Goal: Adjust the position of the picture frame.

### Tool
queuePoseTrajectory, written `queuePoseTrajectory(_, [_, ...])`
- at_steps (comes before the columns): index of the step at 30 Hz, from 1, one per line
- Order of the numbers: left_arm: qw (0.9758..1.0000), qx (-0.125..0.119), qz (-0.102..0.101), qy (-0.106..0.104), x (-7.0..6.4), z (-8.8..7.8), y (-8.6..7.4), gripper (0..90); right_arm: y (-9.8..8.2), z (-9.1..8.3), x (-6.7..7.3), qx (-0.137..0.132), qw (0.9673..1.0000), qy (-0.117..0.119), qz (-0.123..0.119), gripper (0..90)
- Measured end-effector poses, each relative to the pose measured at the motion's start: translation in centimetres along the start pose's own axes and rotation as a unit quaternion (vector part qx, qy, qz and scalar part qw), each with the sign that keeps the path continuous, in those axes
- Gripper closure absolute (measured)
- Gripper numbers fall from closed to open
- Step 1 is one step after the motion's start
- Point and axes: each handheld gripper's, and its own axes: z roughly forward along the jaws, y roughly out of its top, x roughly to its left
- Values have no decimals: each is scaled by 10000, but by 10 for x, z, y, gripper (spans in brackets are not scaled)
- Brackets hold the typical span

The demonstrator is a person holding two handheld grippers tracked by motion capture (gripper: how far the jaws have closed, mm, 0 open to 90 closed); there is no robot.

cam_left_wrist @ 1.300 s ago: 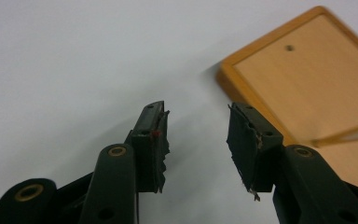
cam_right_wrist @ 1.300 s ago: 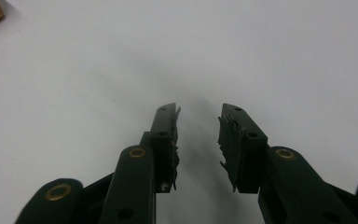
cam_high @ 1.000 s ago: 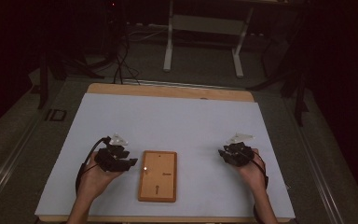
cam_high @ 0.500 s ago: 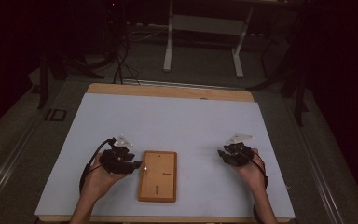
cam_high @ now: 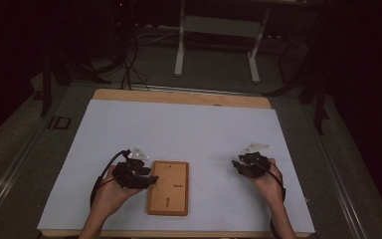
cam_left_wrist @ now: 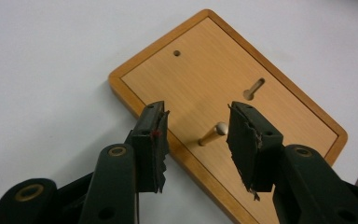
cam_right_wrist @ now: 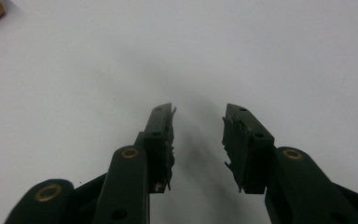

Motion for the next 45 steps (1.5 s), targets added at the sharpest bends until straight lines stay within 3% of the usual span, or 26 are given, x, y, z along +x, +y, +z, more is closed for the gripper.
queuePoseTrajectory(3, [9999, 136, 35, -33, -3, 8, 0, 608, 0, 1, 0, 11, 10000, 8, -8, 621])
queuePoseTrajectory(6, [9994, 332, -55, 1, -2, 19, -2, 659, 0, 1, 0, 8, 10000, 2, -21, 621])
queuePoseTrajectory(10, [9993, 355, -95, -104, -2, 27, -4, 703, -1, 1, 0, 3, 10000, 3, -8, 621])
queuePoseTrajectory(13, [9993, 367, -22, -96, -6, 28, -3, 789, -1, 1, 0, 16, 10000, 9, -15, 619])
queuePoseTrajectory(16, [9992, 403, 14, 56, -9, 29, -3, 794, -1, 2, 0, 19, 10000, 19, -44, 619])
queuePoseTrajectory(22, [9989, 442, -62, 120, -12, 34, -4, 767, -1, 2, 1, 21, 10000, 34, -69, 618])
queuePoseTrajectory(30, [9982, 518, 62, 291, -13, 33, -4, 831, -1, 2, 1, 19, 10000, 49, -70, 618])
queuePoseTrajectory(36, [9990, 403, 94, 172, -9, 31, -3, 836, 0, 4, 2, 10, 9999, 63, -106, 618])
queuePoseTrajectory(45, [9986, 305, 324, 288, -12, 28, 5, 837, 0, 6, 6, 13, 9998, 135, -171, 613])
